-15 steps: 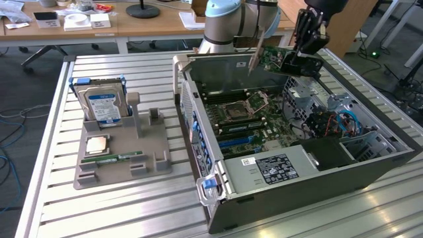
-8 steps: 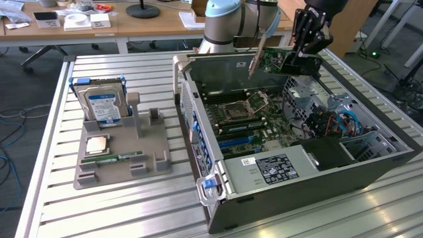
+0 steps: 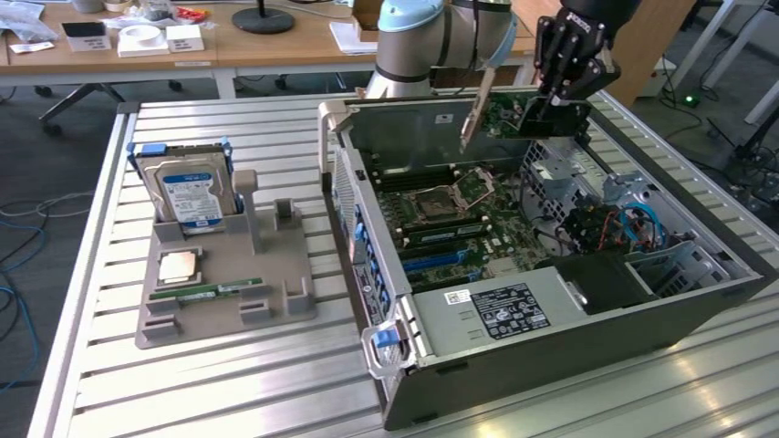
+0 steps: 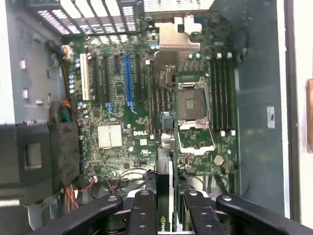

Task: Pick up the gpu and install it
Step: 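Insert the gpu into the slot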

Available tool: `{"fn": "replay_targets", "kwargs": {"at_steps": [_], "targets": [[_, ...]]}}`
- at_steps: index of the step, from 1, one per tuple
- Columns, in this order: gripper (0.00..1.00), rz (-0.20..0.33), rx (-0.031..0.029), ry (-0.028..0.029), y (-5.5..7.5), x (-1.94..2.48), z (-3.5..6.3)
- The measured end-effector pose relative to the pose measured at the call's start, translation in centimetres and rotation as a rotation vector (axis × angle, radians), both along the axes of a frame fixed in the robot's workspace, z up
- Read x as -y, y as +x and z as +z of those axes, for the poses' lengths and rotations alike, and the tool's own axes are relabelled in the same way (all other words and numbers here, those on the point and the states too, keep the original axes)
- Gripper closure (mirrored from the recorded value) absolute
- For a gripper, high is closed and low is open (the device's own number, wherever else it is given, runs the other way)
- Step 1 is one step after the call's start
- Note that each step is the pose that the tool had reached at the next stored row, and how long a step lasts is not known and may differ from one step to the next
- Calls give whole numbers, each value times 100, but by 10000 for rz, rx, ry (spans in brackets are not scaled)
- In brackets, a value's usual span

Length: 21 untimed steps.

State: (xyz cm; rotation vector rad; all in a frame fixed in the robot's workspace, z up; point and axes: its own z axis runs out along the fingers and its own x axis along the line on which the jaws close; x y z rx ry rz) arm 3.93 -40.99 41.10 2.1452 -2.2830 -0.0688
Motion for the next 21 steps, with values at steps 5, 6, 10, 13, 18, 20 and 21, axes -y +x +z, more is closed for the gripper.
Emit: {"fn": "replay_targets", "kwargs": {"at_steps": [5, 6, 10, 13, 18, 20, 21], "targets": [[74, 537, 0, -1, 0, 0, 0], [74, 541, 0, -1, 0, 0, 0], [74, 573, 18, 10, -3, -1, -5], [74, 614, 96, 5, -13, 0, -23], [74, 691, 316, -1, -41, 0, -63], [74, 710, 362, -3, -56, 0, -75], [74, 720, 384, -4, -64, 0, -83]]}}
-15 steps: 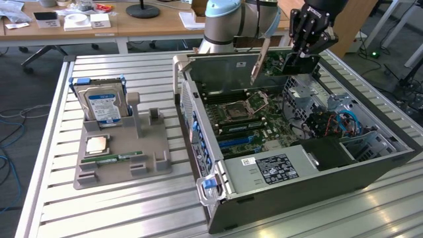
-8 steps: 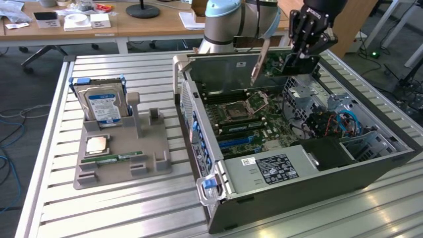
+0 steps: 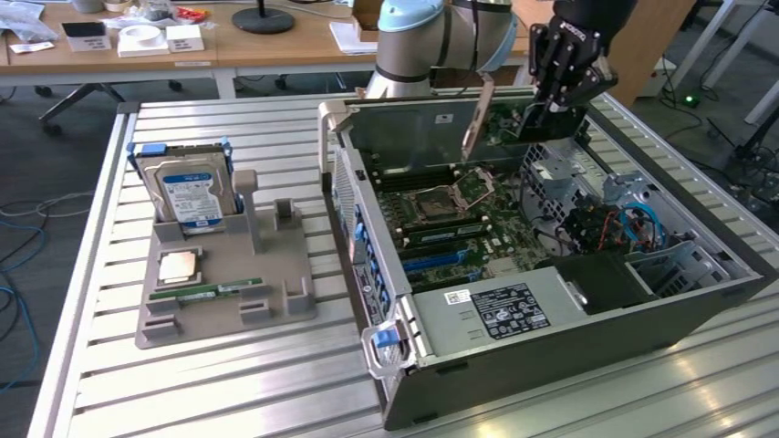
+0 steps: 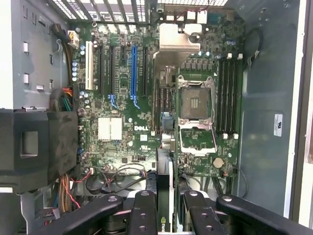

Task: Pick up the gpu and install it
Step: 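Insert the gpu into the slot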

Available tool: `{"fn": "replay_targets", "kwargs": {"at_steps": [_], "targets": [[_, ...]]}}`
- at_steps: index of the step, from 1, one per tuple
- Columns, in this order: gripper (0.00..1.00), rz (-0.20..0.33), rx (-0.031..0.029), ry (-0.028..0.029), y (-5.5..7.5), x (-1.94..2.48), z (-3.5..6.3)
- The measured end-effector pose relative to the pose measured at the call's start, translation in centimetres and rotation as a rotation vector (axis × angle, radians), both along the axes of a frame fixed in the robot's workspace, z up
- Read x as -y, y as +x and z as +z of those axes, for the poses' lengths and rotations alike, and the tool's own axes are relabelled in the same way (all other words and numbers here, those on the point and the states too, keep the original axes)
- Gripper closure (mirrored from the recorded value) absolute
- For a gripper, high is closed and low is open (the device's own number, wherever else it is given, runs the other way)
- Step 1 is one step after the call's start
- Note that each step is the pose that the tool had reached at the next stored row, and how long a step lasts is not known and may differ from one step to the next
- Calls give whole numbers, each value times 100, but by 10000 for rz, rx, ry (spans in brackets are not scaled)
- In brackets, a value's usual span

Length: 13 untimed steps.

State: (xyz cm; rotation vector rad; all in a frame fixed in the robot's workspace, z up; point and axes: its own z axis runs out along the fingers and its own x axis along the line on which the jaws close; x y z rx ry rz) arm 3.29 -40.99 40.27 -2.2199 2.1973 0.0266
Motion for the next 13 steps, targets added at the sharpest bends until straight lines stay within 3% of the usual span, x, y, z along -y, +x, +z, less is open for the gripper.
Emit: {"fn": "replay_targets", "kwargs": {"at_steps": [2, 13], "targets": [[74, 14, 32, 0, -10, 0, -10], [74, 14, 32, -1, -66, 0, -75]]}}
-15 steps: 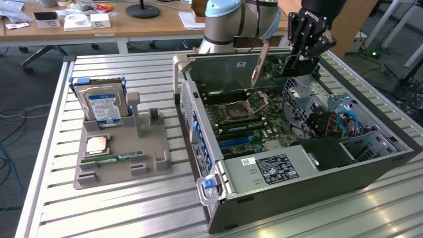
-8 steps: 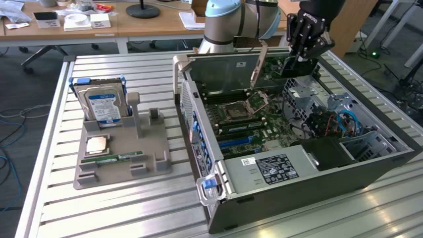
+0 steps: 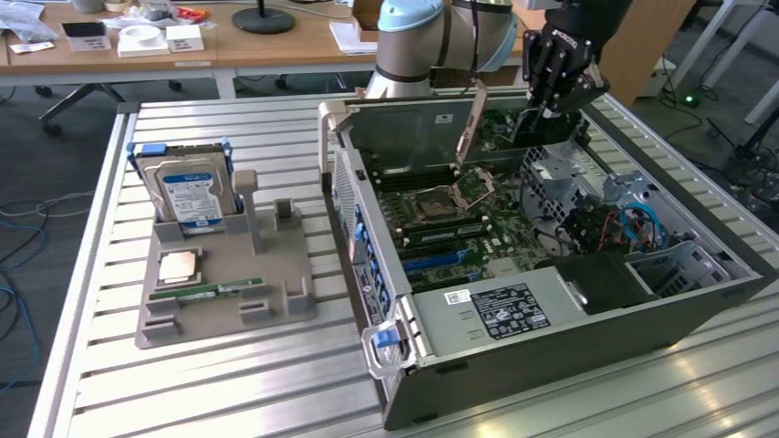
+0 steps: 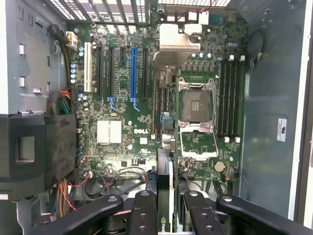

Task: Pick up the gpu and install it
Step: 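Insert the gpu into the slot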

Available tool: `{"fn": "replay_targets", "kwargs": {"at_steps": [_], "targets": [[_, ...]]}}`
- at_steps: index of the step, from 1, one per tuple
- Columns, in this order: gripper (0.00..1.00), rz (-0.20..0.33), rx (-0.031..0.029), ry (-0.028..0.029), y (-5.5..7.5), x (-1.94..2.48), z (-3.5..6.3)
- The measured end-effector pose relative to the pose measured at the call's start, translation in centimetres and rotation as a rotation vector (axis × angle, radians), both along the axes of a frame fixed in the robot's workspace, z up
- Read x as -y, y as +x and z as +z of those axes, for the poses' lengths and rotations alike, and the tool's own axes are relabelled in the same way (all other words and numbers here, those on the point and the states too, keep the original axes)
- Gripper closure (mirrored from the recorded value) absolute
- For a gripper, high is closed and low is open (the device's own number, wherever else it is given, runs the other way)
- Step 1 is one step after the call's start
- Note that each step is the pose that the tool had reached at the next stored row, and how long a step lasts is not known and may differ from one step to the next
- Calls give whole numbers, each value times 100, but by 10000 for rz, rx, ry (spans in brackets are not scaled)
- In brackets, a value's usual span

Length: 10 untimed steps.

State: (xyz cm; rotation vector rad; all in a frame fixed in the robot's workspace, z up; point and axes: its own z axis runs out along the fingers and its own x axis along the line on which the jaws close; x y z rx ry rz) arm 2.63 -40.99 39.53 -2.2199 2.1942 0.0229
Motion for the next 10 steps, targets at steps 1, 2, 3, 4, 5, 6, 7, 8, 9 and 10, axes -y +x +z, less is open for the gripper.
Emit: {"fn": "replay_targets", "kwargs": {"at_steps": [1, 2, 3, 4, 5, 6, 7, 8, 9, 10], "targets": [[74, 1, 0, 1, -1, 0, -1], [74, 1, 0, 0, -1, 0, -1], [74, 1, 0, -1, -1, 0, -1], [74, 1, 0, 0, -1, 0, -1], [74, 2, 0, 1, -1, 0, -2], [74, 1, 0, 1, -1, 0, -2], [74, 1, 0, 1, -1, 0, -3], [74, 1, 1, 5, -1, 0, -9], [74, 0, 1, 4, -3, 0, -17], [74, 0, 0, 1, -4, 0, -24]]}}
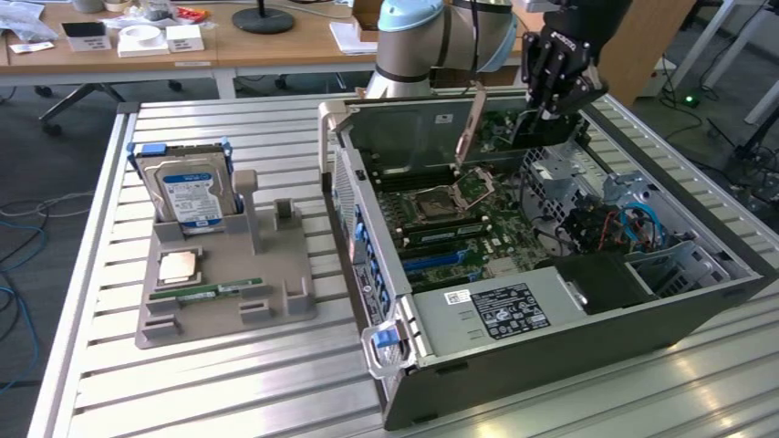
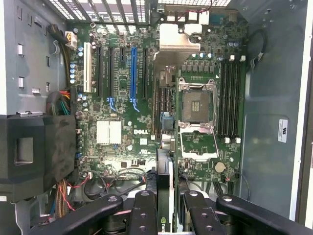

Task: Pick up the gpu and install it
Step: 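Insert the gpu into the slot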

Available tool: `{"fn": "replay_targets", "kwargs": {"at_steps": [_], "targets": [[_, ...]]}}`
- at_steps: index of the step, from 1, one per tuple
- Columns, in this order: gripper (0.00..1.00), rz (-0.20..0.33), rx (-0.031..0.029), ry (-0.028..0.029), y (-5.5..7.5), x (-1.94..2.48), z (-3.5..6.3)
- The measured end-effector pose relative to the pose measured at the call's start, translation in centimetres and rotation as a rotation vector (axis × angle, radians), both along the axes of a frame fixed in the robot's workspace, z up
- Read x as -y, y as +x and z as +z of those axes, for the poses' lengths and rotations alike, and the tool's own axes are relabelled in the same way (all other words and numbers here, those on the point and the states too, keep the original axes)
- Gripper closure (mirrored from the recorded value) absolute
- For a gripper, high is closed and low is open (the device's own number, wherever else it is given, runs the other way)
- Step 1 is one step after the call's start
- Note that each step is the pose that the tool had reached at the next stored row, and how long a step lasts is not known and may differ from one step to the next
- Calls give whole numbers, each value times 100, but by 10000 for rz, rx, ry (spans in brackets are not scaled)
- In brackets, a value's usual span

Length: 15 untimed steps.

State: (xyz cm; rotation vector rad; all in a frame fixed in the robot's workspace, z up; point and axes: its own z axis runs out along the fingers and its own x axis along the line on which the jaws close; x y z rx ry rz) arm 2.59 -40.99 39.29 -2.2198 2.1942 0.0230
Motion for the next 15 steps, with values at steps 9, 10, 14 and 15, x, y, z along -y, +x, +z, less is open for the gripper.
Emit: {"fn": "replay_targets", "kwargs": {"at_steps": [9, 10, 14, 15], "targets": [[74, 1, 1, 0, -1, 0, -10], [74, 1, 1, 0, -1, 0, -11], [74, 1, 1, 1, -2, 0, -34], [74, 1, 1, 1, -2, 0, -47]]}}
